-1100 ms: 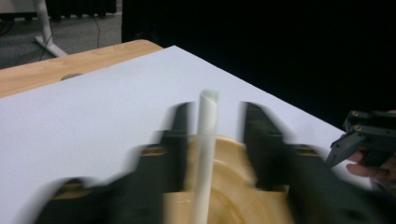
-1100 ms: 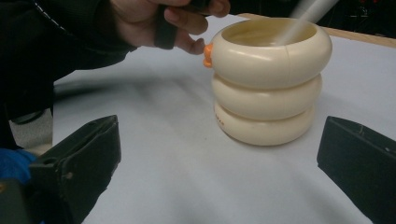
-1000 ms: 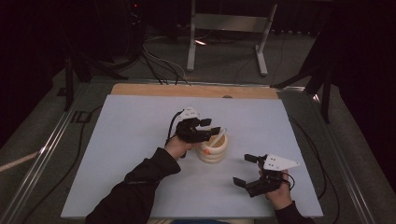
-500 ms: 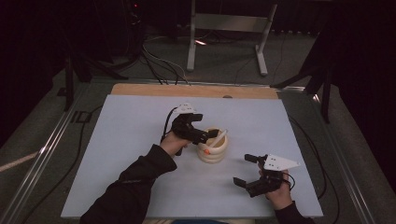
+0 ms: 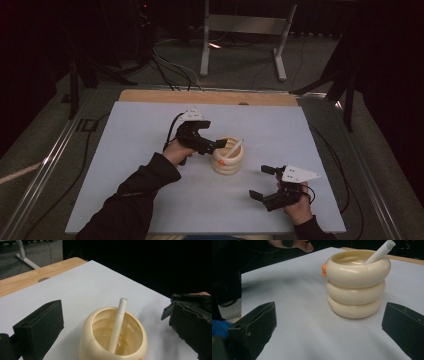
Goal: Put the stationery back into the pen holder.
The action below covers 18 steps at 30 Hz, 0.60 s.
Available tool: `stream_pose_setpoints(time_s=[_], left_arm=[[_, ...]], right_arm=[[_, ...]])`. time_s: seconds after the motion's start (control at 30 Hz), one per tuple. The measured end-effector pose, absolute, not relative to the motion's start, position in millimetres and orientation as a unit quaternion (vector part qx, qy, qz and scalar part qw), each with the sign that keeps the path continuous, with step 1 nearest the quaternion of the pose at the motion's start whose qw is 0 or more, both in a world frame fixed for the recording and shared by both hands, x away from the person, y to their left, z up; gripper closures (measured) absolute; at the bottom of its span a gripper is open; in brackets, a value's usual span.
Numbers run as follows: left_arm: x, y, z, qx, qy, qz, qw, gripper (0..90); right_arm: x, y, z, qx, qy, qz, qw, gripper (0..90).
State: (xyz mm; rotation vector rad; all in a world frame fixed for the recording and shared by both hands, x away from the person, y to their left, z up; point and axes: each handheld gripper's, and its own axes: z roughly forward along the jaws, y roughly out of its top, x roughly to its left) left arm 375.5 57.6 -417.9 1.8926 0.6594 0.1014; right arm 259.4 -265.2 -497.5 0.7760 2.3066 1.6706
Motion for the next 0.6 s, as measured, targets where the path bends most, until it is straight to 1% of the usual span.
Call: stream_pose_setpoints(time_s=[0.3, 0.6], left_arm=[[370, 73, -417, 0.799, 0.27, 0.043, 0.536, 0.1], [364, 94, -424, 0.797, 0.279, 0.052, 0.533, 0.1]], right_arm=[[259, -265, -497, 0.262, 0.777, 0.565, 0.093, 0.0], [259, -265, -497, 0.261, 0.778, 0.564, 0.093, 0.0]])
